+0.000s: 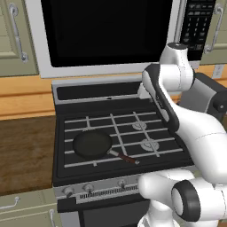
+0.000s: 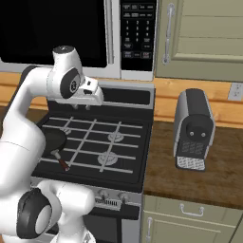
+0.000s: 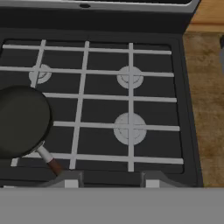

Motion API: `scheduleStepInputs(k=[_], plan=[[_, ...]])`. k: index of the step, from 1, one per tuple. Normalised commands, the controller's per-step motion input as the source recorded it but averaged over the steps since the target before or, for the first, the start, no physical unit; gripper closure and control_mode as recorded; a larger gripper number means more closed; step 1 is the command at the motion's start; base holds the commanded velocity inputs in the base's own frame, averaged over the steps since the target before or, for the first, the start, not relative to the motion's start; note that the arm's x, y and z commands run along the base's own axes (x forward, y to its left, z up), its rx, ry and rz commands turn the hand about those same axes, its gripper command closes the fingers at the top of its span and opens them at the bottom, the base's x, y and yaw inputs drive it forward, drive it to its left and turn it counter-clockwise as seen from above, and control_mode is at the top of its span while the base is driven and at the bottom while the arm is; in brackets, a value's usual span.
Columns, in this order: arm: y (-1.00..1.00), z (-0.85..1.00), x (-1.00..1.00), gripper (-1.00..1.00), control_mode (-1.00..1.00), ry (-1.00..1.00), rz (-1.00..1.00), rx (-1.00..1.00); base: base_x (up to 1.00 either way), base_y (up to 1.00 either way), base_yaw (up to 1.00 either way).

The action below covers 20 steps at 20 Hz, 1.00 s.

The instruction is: Turn off the front left burner of the stove.

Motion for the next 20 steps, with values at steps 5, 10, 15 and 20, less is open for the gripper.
scheduleStepInputs(k=[5, 10, 15, 20], plan=[[0.27, -0.01, -0.20, -1.00, -1.00, 0.00, 0.02, -0.01, 0.00, 0.00, 0.00], [0.59, -0.07, -0.44, -1.00, -1.00, 0.00, 0.07, -0.07, 0.00, 0.00, 0.00], [0.91, -0.16, -0.61, -1.00, -1.00, 0.00, 0.13, -0.17, 0.00, 0.00, 0.00], [1.00, -0.22, -0.72, -1.00, -1.00, 0.00, 0.16, -0.28, 0.00, 0.00, 0.00]])
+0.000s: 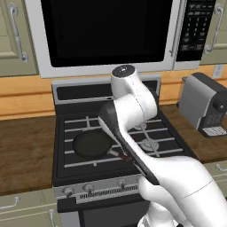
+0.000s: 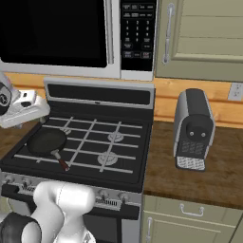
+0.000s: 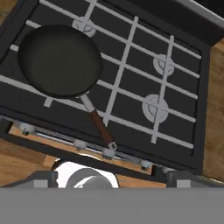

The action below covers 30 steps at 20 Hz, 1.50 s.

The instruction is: Turn off the front left burner of the stove.

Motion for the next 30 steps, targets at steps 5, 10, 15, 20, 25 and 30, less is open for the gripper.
scheduleStepInputs(k=[5, 10, 15, 20, 25, 30], plan=[[1.00, -0.31, -0.74, -1.00, -1.00, 0.00, 0.22, -0.42, 0.00, 0.00, 0.00], [1.00, -0.43, -0.54, -1.00, -1.00, 0.00, 0.29, -0.48, 0.00, 0.00, 0.00], [0.81, -0.77, -0.36, -1.00, -1.00, 0.04, 0.45, -0.57, 0.00, 0.00, 0.00], [0.36, -0.73, -0.05, -1.00, -1.00, 0.06, 0.48, -0.61, 0.00, 0.00, 0.00], [0.11, -0.68, 0.00, -1.00, -1.00, 0.14, 0.40, -0.55, 0.00, 0.00, 0.00], [0.02, -0.58, 0.04, -1.00, -1.00, 0.14, 0.27, -0.40, 0.00, 0.00, 0.00]])
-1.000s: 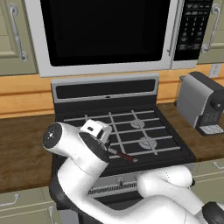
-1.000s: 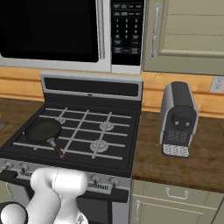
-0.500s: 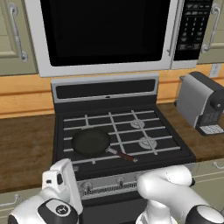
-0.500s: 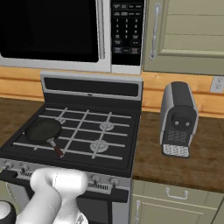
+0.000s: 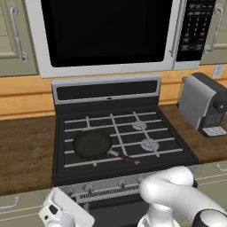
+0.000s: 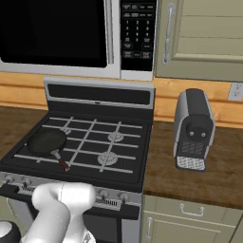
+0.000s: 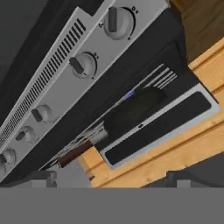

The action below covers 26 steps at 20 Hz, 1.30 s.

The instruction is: Turn off the front left burner of the stove.

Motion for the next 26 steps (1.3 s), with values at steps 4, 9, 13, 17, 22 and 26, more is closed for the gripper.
scheduleStepInputs(k=[4, 9, 13, 17, 22, 26], plan=[[0.04, -0.53, 0.16, -1.00, -1.00, 0.12, 0.09, -0.26, 0.00, 0.00, 0.00], [0.02, -0.57, 0.22, -1.00, -1.00, 0.12, 0.06, -0.23, 0.00, 0.00, 0.00], [0.26, -0.40, 0.20, -1.00, -1.00, 0.08, 0.04, -0.20, 0.00, 0.00, 0.00], [0.39, -0.19, 0.33, -1.00, -1.00, 0.00, 0.00, -0.11, 0.00, 0.00, 0.00], [0.24, -0.18, 0.30, -1.00, -1.00, 0.00, 0.00, -0.02, 0.00, 0.00, 0.00], [0.18, -0.28, 0.18, -1.00, -1.00, -0.01, 0.00, 0.00, 0.00, 0.00, 0.00]])
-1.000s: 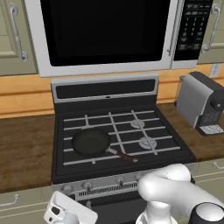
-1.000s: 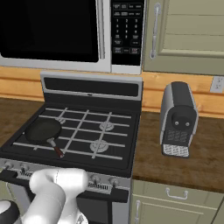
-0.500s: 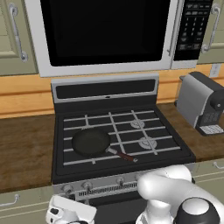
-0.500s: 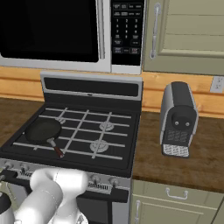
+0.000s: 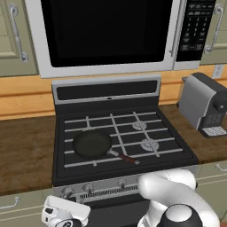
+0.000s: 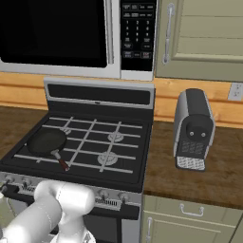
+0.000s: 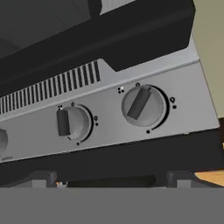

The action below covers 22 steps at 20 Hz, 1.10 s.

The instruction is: Turn off the front left burner of the stove.

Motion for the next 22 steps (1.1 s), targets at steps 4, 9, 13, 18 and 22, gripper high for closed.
scheduleStepInputs(k=[4, 9, 13, 18, 22], plan=[[0.09, -0.33, 0.17, -1.00, -1.00, -0.06, 0.00, 0.02, 0.00, 0.00, 0.00], [0.00, -0.37, 0.14, -1.00, -1.00, -0.13, 0.00, 0.11, 0.00, 0.00, 0.00], [0.00, -0.37, 0.12, -1.00, -1.00, -0.17, 0.01, 0.24, 0.00, 0.00, 0.00], [0.05, -0.11, 0.23, -1.00, -1.00, -0.09, 0.00, 0.21, 0.00, 0.00, 0.00], [0.09, 0.00, 0.25, -1.00, -1.00, 0.00, 0.07, 0.10, 0.00, 0.00, 0.00]])
